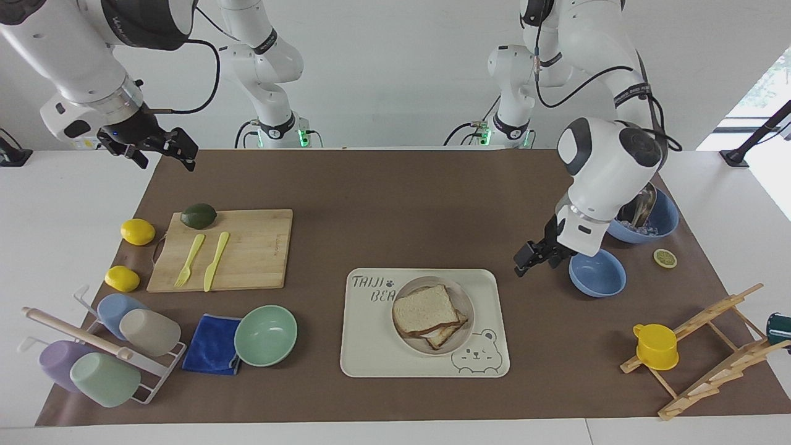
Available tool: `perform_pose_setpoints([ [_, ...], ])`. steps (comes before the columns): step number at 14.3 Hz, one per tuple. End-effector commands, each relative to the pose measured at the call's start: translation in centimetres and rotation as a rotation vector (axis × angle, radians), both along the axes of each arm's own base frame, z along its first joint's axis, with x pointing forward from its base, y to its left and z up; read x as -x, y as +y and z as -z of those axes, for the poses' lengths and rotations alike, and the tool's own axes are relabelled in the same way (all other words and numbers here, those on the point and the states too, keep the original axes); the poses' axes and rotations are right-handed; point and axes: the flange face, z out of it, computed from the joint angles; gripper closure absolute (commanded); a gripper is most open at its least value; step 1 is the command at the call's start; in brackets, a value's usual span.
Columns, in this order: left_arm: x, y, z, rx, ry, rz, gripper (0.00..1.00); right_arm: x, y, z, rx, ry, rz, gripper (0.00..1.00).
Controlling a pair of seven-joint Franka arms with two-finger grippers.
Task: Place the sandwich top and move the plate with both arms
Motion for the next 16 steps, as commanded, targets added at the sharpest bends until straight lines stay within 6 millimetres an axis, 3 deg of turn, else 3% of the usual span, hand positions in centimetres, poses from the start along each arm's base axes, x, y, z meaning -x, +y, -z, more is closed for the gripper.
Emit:
perform_pose_setpoints([
  [1, 1.9, 1.6, -3.5, -0.069, 0.008, 0.055, 0.00, 0.3, -0.2, 0.0, -0.027, 0.000, -0.020, 0.00],
  [3, 3.1, 3.0, -5.8, -0.074, 0.019, 0.049, 0.00, 0.3, -0.2, 0.0, -0.027, 0.000, -0.020, 0.00],
  [6, 6.7, 4.2, -9.8, -0.133, 0.069, 0.101, 0.00, 0.3, -0.2, 0.0, -0.027, 0.000, -0.021, 0.00],
  [10, 11.2, 6.6, -13.0, -0.136, 0.188, 0.216, 0.00, 0.3, -0.2, 0.0, -0.027, 0.000, -0.020, 0.00],
  [12, 12.8, 7.4, -12.9, -0.133, 0.243, 0.249, 0.00, 0.3, -0.2, 0.0, -0.027, 0.000, -0.020, 0.00],
  [14, 14.5, 7.1, -11.1, -0.135, 0.276, 0.267, 0.00, 0.3, -0.2, 0.0, -0.027, 0.000, -0.020, 0.00],
  [16, 14.6, 6.8, -9.9, -0.136, 0.213, 0.269, 0.00, 0.3, -0.3, 0.0, -0.027, 0.000, -0.018, 0.00],
])
